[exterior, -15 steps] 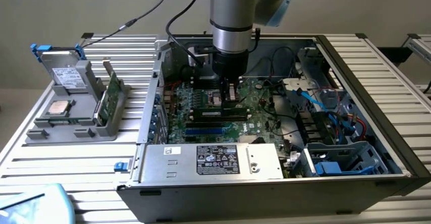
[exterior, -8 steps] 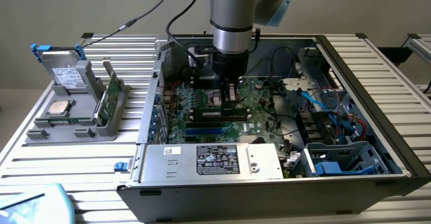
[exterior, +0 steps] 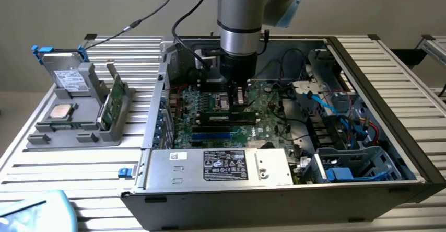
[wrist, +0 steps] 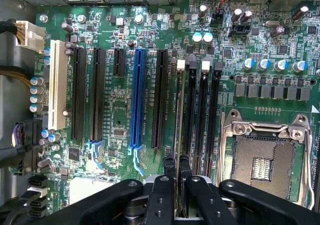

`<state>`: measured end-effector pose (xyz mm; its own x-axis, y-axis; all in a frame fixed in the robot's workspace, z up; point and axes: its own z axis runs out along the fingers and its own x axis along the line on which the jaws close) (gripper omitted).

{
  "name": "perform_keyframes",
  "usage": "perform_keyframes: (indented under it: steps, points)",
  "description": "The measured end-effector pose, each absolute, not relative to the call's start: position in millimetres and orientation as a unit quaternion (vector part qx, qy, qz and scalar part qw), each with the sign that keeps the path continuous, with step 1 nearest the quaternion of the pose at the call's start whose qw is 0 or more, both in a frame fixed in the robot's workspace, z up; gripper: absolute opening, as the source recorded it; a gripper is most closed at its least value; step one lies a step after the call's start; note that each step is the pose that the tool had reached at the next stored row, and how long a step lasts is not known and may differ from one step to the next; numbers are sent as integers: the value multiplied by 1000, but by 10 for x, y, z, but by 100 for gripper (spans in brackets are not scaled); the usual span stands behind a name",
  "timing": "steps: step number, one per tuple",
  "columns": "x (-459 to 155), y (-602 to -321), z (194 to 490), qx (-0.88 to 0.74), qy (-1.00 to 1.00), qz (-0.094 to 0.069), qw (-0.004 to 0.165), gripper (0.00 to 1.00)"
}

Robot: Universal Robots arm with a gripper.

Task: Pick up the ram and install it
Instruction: 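Insert the ram into the slot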

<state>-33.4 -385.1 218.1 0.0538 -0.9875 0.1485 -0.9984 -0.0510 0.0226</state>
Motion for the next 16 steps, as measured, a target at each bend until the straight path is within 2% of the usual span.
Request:
perform_keyframes:
  steps: [8,9,10,13,14,15,16]
  points:
    - [-334,-3851,2181,723,-686,46,59,16]
    - [-334,-3851,2181,723,-686,46,59,22]
    - [-334,-3851,2181,723,-686,46,59,22]
    - [-334,-3851,2181,723,-686,46,59,40]
    - [-334,-3851,2181,723,-686,46,59,40]
    - [-334,-3851,2183,723,-686,46,59,46]
    - [-334,-3851,2192,723,-686,46,59,46]
